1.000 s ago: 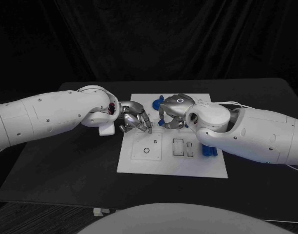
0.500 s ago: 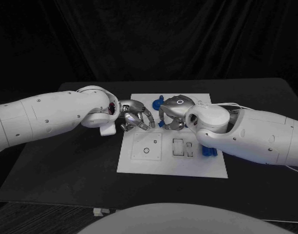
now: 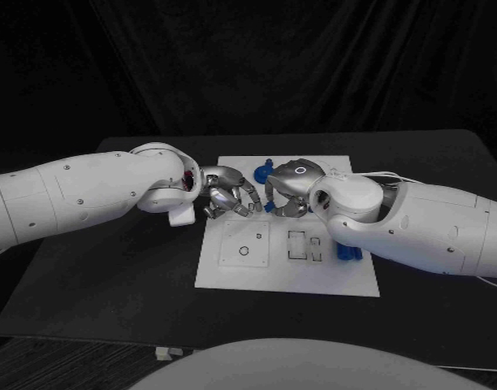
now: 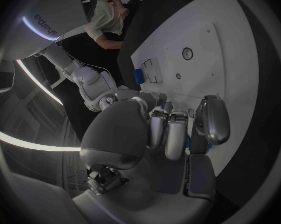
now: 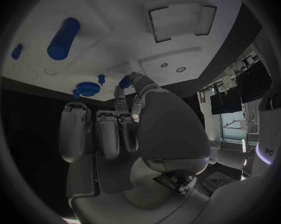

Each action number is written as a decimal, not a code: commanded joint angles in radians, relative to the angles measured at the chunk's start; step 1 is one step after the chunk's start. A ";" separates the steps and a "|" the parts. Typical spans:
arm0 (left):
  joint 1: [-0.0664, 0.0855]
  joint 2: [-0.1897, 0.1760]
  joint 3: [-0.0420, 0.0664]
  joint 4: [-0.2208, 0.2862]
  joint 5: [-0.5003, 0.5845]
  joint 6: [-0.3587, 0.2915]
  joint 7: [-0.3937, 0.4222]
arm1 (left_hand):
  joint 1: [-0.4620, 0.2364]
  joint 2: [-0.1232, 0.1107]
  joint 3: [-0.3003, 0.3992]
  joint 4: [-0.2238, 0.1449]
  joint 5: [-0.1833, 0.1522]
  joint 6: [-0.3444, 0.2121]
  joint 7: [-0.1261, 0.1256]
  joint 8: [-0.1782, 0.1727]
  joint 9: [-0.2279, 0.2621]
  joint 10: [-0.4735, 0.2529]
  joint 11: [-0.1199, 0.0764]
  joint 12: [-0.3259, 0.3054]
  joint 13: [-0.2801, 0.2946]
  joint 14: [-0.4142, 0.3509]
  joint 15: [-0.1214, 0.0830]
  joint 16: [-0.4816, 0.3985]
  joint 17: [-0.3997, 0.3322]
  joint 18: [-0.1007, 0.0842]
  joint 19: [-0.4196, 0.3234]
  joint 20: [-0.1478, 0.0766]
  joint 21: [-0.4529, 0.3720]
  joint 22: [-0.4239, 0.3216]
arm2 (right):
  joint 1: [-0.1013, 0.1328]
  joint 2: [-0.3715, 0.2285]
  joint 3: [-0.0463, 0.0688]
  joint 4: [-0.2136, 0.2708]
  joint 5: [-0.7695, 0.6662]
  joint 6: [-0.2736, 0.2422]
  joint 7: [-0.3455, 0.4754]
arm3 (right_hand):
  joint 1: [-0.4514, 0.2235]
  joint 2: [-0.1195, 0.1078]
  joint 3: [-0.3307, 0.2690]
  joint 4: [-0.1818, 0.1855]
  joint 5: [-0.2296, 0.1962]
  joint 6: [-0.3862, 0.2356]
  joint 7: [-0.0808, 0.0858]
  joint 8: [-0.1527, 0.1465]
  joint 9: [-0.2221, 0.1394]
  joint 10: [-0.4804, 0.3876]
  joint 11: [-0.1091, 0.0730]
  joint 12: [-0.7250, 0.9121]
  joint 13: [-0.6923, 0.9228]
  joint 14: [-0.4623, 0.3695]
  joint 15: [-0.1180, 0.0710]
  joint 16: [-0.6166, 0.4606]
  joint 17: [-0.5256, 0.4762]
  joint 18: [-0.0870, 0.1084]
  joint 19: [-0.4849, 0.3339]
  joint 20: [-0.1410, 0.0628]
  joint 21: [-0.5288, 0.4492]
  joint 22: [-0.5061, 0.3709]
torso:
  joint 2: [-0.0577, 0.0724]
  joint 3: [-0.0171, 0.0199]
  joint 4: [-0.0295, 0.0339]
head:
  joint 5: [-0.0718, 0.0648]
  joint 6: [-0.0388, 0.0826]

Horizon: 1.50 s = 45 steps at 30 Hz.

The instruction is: Assemble the parts on the task board

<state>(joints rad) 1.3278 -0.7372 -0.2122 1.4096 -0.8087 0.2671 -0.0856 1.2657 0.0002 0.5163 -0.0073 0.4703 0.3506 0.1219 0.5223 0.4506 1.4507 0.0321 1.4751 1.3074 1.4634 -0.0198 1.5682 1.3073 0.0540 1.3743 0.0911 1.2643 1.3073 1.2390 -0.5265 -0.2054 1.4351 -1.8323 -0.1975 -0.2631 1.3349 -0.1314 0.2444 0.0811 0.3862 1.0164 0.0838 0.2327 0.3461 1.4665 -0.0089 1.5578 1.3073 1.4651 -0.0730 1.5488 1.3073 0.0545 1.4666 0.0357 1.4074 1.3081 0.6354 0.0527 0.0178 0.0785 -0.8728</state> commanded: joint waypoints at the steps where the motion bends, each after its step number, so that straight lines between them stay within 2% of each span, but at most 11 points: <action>1: -0.002 0.005 0.001 -0.002 0.005 0.017 0.021 | -0.002 -0.009 0.011 0.002 -0.004 -0.015 -0.008 -0.014 -0.017 0.001 -0.009 -0.007 0.154 0.107 -0.009 0.003 0.263 0.020 0.000 -0.008 -0.003 0.166 | -0.003 0.001 0.001 0.001 -0.003 -0.011 -0.005 | 0.001 0.006 0.004 0.000 0.002 -0.003 -0.006 0.001 0.002 0.085 0.008 -0.002 0.228 0.092 0.008 -0.002 0.210 -0.013 0.023 0.007 -0.005 0.208 | 0.000 0.0002 0.0004 | 0.000 0.000; 4: -0.002 0.008 0.001 -0.004 0.005 0.022 0.020 | -0.002 -0.012 0.017 0.002 -0.006 -0.037 -0.014 -0.034 -0.044 0.001 -0.013 -0.006 0.153 0.107 -0.013 0.003 0.263 0.021 -0.001 -0.011 -0.005 0.165 | -0.003 0.001 0.001 0.002 -0.003 -0.013 -0.005 | 0.001 0.006 0.004 0.000 0.002 -0.003 -0.006 0.001 0.002 0.085 0.008 -0.002 0.228 0.092 0.008 -0.002 0.210 -0.013 0.023 0.007 -0.005 0.208 | 0.000 0.0000 0.0003 | -0.001 0.000; 11: -0.002 0.013 0.001 -0.009 0.005 0.040 0.013 | -0.005 -0.013 0.019 0.005 -0.007 -0.043 -0.016 -0.049 -0.064 0.000 -0.015 -0.007 0.152 0.107 -0.014 0.003 0.263 0.021 -0.002 -0.013 -0.007 0.164 | -0.003 0.000 0.001 0.002 -0.003 -0.017 -0.003 | 0.001 0.006 0.004 0.000 0.001 -0.004 -0.005 0.000 0.002 0.085 0.008 -0.002 0.227 0.092 0.009 -0.003 0.210 -0.013 0.023 0.008 -0.005 0.208 | 0.000 -0.0001 0.0004 | -0.001 0.000; 13: -0.002 0.015 0.001 -0.012 0.005 0.044 0.011 | -0.006 -0.014 0.021 0.006 -0.008 -0.056 -0.014 -0.082 -0.098 -0.001 -0.015 -0.008 0.151 0.107 -0.015 0.003 0.263 0.021 -0.002 -0.014 -0.007 0.164 | -0.003 0.000 0.001 0.002 -0.003 -0.019 -0.002 | 0.001 0.006 0.004 0.000 0.001 -0.004 -0.005 0.000 0.002 0.085 0.008 -0.002 0.227 0.092 0.009 -0.003 0.210 -0.013 0.023 0.008 -0.005 0.208 | 0.000 -0.0002 0.0003 | -0.001 0.000; 32: -0.003 0.028 0.001 -0.030 0.005 0.055 -0.004 | -0.007 -0.015 0.023 0.006 -0.009 -0.058 -0.014 -0.104 -0.125 -0.006 -0.013 -0.012 0.146 0.107 -0.014 0.003 0.263 0.022 -0.006 -0.014 -0.013 0.163 | -0.003 0.001 0.001 0.011 -0.003 -0.036 0.009 | 0.001 0.006 0.004 -0.001 0.001 -0.005 -0.005 -0.001 0.003 0.085 0.009 -0.002 0.227 0.092 0.010 -0.003 0.210 -0.014 0.024 0.008 -0.003 0.208 | 0.000 -0.0001 0.0003 | -0.001 0.000; 45: -0.007 0.030 0.001 -0.040 0.005 0.049 -0.014 | -0.007 -0.014 0.026 0.007 -0.009 -0.060 -0.019 -0.120 -0.144 -0.010 -0.017 -0.015 0.142 0.107 -0.015 0.003 0.263 0.023 -0.009 -0.014 -0.017 0.162 | -0.003 0.004 0.001 0.017 -0.003 -0.036 0.013 | 0.002 0.006 0.004 -0.001 0.001 -0.006 -0.004 -0.002 0.003 0.084 0.010 -0.003 0.225 0.092 0.010 -0.003 0.208 -0.013 0.023 0.009 -0.004 0.208 | 0.000 -0.0001 0.0005 | 0.004 0.000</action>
<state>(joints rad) 1.3238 -0.7100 -0.2123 1.3698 -0.8088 0.3108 -0.0987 1.2593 -0.0063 0.5357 0.0014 0.4665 0.2964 0.1037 0.4059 0.3076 1.4435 0.0182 1.4664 1.3074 1.4669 -0.0305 1.5682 1.3073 0.0691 1.3710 0.0800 1.2541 1.3073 1.2383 -0.5238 -0.2056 1.4477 -1.8324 -0.2166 -0.2562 1.3343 -0.1320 0.2441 0.0811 0.3815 1.0146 0.0856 0.2276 0.3475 1.4665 -0.0089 1.5578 1.3073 1.4677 -0.0704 1.5488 1.3073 0.0545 1.4666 0.0357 1.4075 1.3076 0.6351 0.0526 0.0179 0.0818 -0.8728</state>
